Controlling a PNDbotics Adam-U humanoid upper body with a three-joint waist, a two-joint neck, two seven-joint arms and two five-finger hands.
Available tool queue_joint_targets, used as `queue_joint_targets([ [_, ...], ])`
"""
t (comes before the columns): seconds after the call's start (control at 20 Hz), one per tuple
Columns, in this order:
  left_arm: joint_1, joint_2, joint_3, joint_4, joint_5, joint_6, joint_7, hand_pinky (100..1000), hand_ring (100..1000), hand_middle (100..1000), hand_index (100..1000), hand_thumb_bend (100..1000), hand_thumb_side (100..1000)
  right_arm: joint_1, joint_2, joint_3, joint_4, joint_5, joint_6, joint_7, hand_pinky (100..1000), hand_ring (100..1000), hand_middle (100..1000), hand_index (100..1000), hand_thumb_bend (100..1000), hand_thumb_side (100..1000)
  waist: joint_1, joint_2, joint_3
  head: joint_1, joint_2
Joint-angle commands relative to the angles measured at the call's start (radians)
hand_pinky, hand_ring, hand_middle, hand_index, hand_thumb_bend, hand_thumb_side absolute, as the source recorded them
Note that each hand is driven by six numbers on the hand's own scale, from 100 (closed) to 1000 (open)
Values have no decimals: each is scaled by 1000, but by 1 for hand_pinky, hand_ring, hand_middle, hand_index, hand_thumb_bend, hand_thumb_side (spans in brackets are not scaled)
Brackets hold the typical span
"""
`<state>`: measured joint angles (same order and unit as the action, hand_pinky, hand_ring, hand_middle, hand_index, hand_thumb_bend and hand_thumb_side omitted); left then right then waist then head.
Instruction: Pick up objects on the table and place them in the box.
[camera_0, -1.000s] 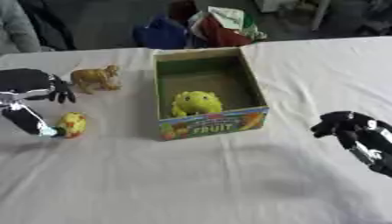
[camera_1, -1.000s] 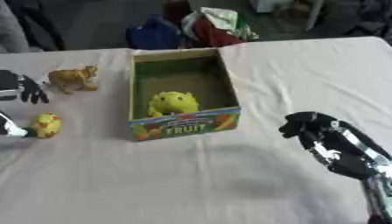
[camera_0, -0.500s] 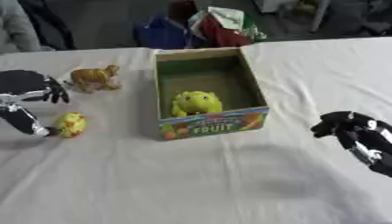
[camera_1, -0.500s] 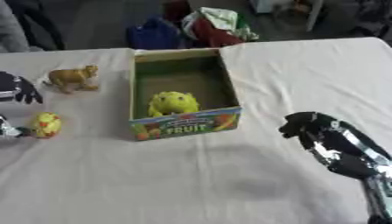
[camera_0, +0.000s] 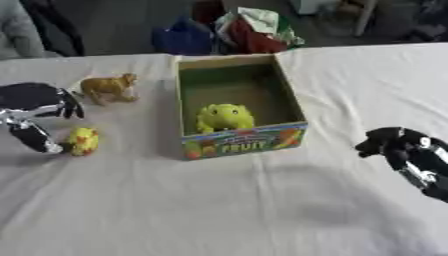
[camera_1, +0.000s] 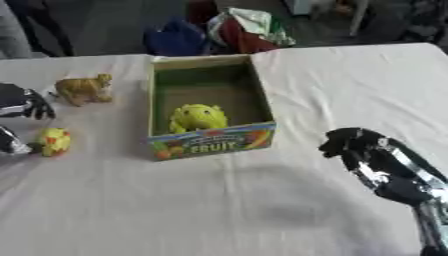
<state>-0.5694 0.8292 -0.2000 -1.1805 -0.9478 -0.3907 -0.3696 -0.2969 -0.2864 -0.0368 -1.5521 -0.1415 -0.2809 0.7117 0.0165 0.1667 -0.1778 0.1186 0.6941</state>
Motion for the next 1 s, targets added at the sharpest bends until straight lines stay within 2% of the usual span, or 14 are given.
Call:
queue_joint_targets([
  [0.05,-22,11,5,10,-13,1,23,661,560,538,756,437,251,-6,-14,-7,-6,5,0,-1,743,766,660,824,100,489,0,-12,-3,-1,7],
  [0.25,-27,-5,-1,27,-15,-8,20,642,511,487,686,404,238,-6,-13,-6,-6,6,1,0,743,766,660,824,100,490,1,-11,-6,-1,9],
  [0.4,-29,-9,-1,25,-10,-14,30,615,452,410,586,380,210,-6,-13,-6,-6,6,1,0,743,766,660,824,100,490,3,-12,-7,-1,10],
  [0.45,-30,-9,0,21,-6,-15,40,598,420,360,525,357,182,-6,-13,-6,-6,6,2,0,743,765,660,824,100,490,3,-12,-8,-1,10],
  [0.65,-30,-5,4,-9,26,-17,72,582,398,282,438,299,147,-6,-15,-6,-6,6,2,1,743,765,660,824,100,489,4,-13,-8,-2,11],
  [1.0,-59,18,12,-143,142,-14,62,579,392,276,435,239,125,-5,-17,-6,-5,6,2,2,743,765,660,825,100,490,6,-20,-6,-4,11],
])
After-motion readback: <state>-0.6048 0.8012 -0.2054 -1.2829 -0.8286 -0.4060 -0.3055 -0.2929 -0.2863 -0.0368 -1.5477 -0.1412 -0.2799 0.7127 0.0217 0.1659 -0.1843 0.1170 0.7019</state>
